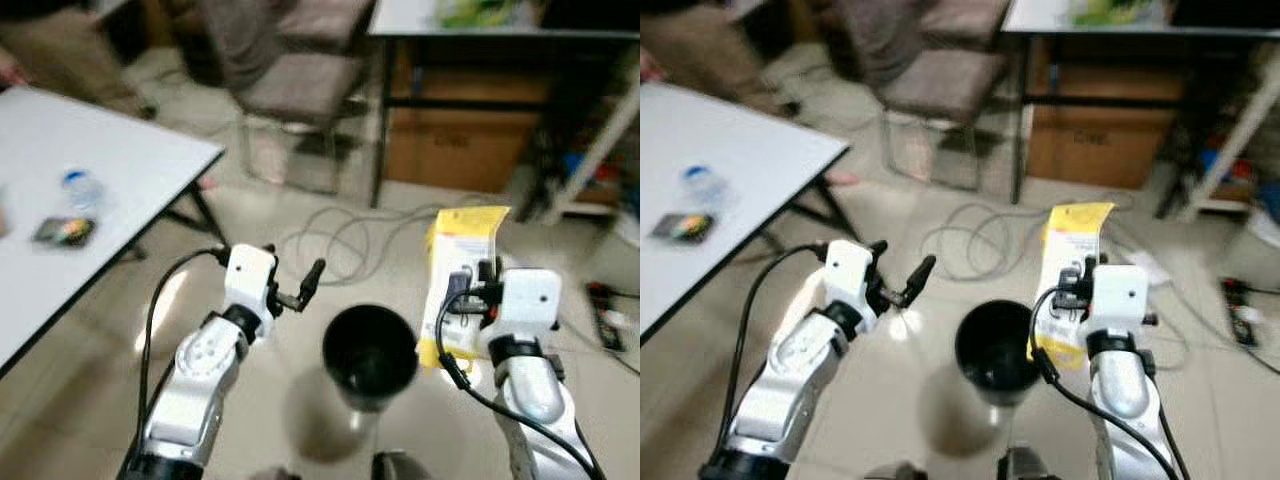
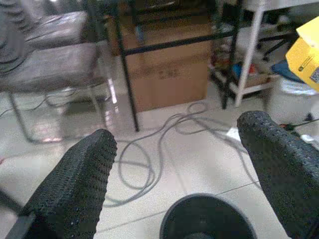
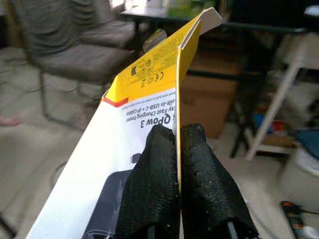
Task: Picking trash to rubbish bin
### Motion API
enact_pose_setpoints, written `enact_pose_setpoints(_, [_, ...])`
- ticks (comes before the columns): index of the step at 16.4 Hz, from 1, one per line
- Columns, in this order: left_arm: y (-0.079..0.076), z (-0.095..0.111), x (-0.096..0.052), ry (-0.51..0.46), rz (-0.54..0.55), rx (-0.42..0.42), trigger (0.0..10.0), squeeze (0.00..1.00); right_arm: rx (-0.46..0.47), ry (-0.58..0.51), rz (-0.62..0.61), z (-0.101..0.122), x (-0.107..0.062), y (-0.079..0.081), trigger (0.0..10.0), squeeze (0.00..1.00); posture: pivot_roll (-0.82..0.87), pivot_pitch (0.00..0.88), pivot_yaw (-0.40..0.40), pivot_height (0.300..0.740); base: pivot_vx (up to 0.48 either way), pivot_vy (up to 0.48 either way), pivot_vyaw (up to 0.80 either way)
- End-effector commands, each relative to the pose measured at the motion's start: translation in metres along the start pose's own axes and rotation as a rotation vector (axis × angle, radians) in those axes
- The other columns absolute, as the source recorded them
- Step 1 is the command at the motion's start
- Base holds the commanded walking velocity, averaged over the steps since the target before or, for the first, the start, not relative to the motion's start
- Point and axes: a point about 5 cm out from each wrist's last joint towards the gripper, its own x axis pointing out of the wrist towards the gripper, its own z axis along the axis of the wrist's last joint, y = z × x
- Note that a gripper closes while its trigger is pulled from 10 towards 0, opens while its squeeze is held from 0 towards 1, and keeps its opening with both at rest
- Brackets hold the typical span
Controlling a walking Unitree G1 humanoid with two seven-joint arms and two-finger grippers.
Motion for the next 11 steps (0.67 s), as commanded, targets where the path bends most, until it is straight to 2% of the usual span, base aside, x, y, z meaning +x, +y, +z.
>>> enact_pose_setpoints(1, [0.0064, -0.0039, -0.0053, 0.017, 0.018, -0.005, 10.0, 0.0, 0.012, 0.006, 0.013, -0.0007, -0.002, 0.0046, 10.0, 0.0, -0.07, 0.145, 0.082, 0.74, 0.0, 0.0, -0.76])
enact_pose_setpoints(9, [0.0066, -0.0051, -0.0044, 0.021, 0.01, -0.006, 10.0, 0.0, 0.016, 0.007, 0.012, -0.0017, -0.0012, 0.0067, 10.0, 0.0, -0.06, 0.145, 0.087, 0.74, 0.0, 0.0, -0.76])
enact_pose_setpoints(11, [0.0062, -0.0039, -0.0049, 0.017, 0.004, 0.006, 10.0, 0.0, 0.016, -0.001, 0.015, -0.0011, -0.0015, 0.0079, 10.0, 0.0, -0.06, 0.148, 0.09, 0.74, 0.0, 0.0, -0.28])
